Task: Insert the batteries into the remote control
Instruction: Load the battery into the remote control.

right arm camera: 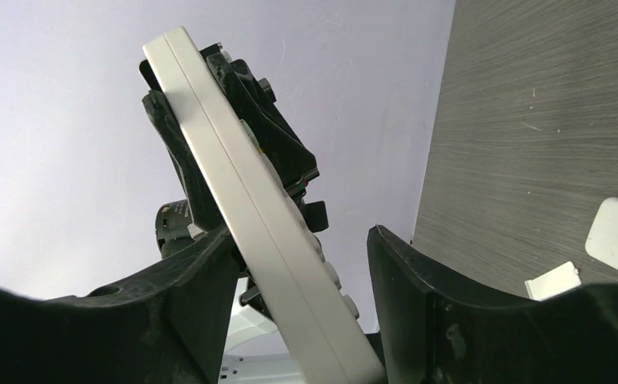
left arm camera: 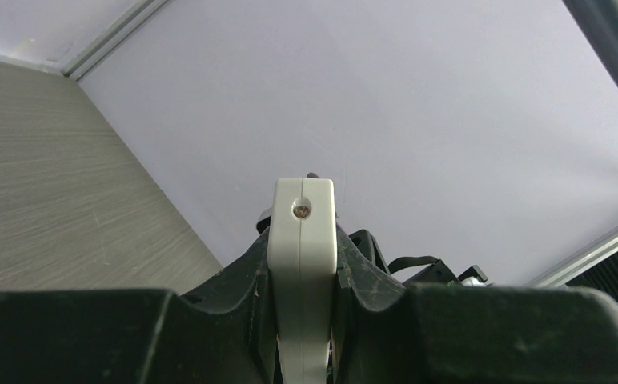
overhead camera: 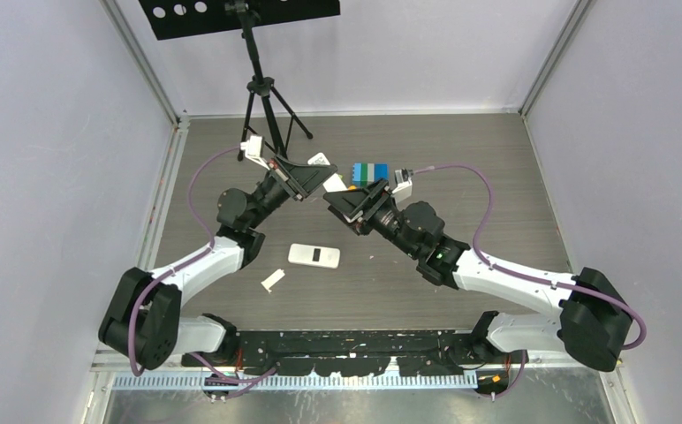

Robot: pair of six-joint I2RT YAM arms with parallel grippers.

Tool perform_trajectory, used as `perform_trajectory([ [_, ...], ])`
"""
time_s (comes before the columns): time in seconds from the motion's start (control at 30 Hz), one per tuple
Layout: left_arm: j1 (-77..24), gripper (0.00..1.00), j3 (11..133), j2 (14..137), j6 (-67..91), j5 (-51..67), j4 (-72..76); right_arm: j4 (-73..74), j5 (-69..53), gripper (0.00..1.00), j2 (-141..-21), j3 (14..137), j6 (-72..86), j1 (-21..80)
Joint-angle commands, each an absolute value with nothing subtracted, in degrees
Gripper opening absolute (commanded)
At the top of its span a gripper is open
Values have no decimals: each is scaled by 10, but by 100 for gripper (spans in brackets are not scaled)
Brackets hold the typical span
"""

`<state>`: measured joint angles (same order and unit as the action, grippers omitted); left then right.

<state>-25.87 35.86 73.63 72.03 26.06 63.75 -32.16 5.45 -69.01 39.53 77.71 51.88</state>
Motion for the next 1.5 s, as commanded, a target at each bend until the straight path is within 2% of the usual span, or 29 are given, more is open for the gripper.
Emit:
perform_trajectory([
  [0.0,-259,0,353,727,724,263,706,-387,53,57,-687,402,794,515],
  [0.1,-259,0,352,721,728,255,706,-397,50,46,-688,396,800,513],
  [0.27,-259,0,349,710,771,232,698,-424,38,17,-691,381,811,505],
  [0.33,-259,0,347,705,793,225,697,-445,26,15,-696,379,813,502],
  [0.37,-259,0,347,700,795,224,696,-449,20,19,-697,379,814,499],
  [0.5,-259,0,347,678,777,225,661,-472,8,69,-697,376,807,490],
  [0.53,-259,0,347,670,766,225,642,-476,8,76,-696,377,799,489],
  [0.57,-259,0,346,663,756,224,621,-476,8,78,-693,377,793,488],
  [0.73,-259,0,340,649,736,219,594,-484,-16,79,-677,367,780,482],
  [0.97,-259,0,340,649,735,215,585,-479,-42,57,-672,366,746,479],
  [1.1,-259,0,340,647,718,217,568,-437,-68,60,-661,373,689,470],
  [1.2,-258,0,342,633,655,224,502,-338,-75,65,-641,392,649,451],
  [1.3,-256,0,350,605,541,231,363,-175,-54,67,-608,418,592,421],
  [1.37,-255,0,342,582,479,222,295,-57,-10,68,-583,432,551,394],
  [1.47,-256,0,294,553,468,218,301,105,93,69,-564,449,481,354],
])
